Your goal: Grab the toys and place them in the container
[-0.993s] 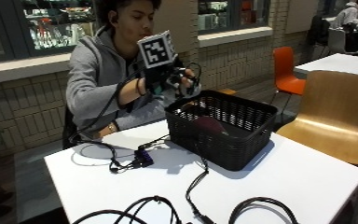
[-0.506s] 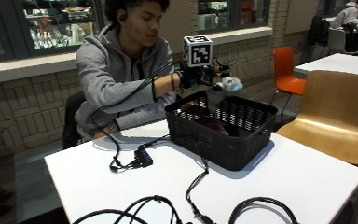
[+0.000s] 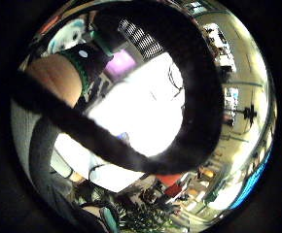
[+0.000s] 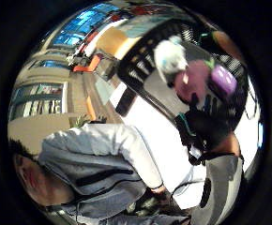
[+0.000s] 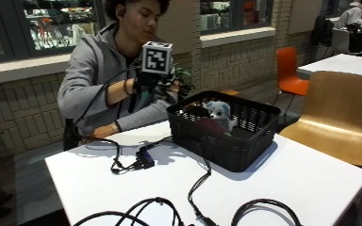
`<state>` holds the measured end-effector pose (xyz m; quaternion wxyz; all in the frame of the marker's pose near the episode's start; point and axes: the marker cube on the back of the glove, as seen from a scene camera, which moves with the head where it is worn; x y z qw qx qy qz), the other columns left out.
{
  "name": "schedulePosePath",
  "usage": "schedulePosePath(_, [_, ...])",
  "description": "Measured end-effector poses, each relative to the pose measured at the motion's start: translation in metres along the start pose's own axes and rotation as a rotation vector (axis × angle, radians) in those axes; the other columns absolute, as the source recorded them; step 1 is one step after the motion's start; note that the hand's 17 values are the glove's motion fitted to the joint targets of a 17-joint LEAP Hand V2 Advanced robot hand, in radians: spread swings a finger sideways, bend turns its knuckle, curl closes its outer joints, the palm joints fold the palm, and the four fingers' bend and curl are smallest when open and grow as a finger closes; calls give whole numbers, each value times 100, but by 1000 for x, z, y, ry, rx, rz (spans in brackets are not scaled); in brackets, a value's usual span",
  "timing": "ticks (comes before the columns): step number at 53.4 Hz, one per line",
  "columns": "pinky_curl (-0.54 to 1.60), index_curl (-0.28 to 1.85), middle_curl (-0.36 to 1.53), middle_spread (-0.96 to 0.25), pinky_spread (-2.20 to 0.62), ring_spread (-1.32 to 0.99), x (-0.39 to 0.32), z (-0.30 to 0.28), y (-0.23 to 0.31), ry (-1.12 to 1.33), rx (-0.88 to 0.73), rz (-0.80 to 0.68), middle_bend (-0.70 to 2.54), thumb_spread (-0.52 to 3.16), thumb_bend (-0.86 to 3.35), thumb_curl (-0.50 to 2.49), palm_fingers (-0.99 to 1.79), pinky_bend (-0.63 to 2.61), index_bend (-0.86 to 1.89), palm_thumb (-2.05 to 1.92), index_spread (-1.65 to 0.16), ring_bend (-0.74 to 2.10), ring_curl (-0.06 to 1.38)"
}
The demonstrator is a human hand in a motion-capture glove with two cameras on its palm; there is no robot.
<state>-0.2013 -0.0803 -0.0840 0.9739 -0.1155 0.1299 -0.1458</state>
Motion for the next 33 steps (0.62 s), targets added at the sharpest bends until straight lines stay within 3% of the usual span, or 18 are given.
schedulePosePath(14, [33, 66, 12, 8, 6, -1, 45, 65, 151, 125, -14, 411, 11, 159, 4, 38, -11, 111, 54, 38, -30, 17, 28])
schedulePosePath(20, [32, 65, 13, 7, 5, -2, 75, 78, 206, 58, 14, 584, 12, 159, 5, 37, -9, 107, 56, 39, -29, 18, 28])
schedulePosePath(27, [31, 63, 14, 7, 5, -2, 106, 102, 264, -73, 89, 642, 13, 160, 6, 35, -6, 104, 58, 39, -28, 18, 28])
schedulePosePath(33, [31, 63, 15, 6, 5, -3, 122, 116, 283, -141, 135, 677, 13, 161, 8, 34, -5, 103, 60, 41, -27, 19, 27])
